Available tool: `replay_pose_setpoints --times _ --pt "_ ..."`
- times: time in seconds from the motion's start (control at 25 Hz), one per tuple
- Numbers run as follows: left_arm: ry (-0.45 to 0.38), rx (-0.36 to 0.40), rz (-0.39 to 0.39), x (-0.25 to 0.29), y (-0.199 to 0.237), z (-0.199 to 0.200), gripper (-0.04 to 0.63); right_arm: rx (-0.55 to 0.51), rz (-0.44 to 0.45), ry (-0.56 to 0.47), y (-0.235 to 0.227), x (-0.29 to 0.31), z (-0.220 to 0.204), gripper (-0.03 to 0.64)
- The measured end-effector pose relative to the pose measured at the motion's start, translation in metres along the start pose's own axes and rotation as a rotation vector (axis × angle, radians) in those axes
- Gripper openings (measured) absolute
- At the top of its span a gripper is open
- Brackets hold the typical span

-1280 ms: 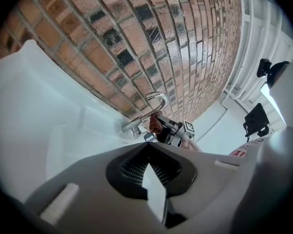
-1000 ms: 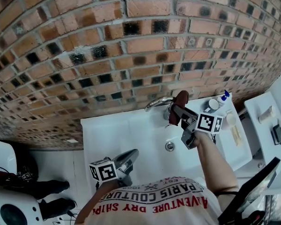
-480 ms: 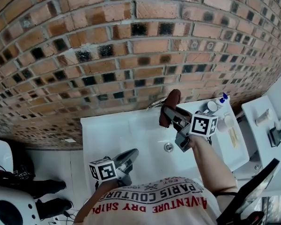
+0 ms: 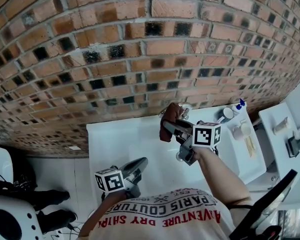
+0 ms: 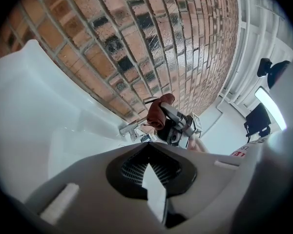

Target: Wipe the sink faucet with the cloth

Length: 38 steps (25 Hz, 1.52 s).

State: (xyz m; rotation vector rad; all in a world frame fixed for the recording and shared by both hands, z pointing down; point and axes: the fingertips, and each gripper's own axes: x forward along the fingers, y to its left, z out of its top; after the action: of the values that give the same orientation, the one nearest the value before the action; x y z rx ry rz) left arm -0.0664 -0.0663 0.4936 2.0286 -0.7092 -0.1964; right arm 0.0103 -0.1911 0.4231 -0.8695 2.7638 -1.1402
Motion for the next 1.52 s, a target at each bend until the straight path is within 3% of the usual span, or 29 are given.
replay_pose_setpoints --times 0.8,1.04,1.28,1.52 --pt "0.003 -0.005 0.027 0.003 0.011 0.000 0.003 0.024 0.016 0.084 -0.007 0.020 -0.026 0.095" --pt "0.013 -0.005 0.022 0.007 0.010 -0.005 0.003 0.068 0.044 0.129 0.003 0.005 -0.056 0.095" --pt "0.018 0.001 0.018 0.007 0.007 -0.006 0.003 0.176 -0.004 0.166 -0.015 0.000 -0.082 0.095" --pt "0.010 0.002 0.015 0.006 0.007 -0.005 0.003 0.190 -0.101 0.125 -0.037 0.005 -0.061 0.095"
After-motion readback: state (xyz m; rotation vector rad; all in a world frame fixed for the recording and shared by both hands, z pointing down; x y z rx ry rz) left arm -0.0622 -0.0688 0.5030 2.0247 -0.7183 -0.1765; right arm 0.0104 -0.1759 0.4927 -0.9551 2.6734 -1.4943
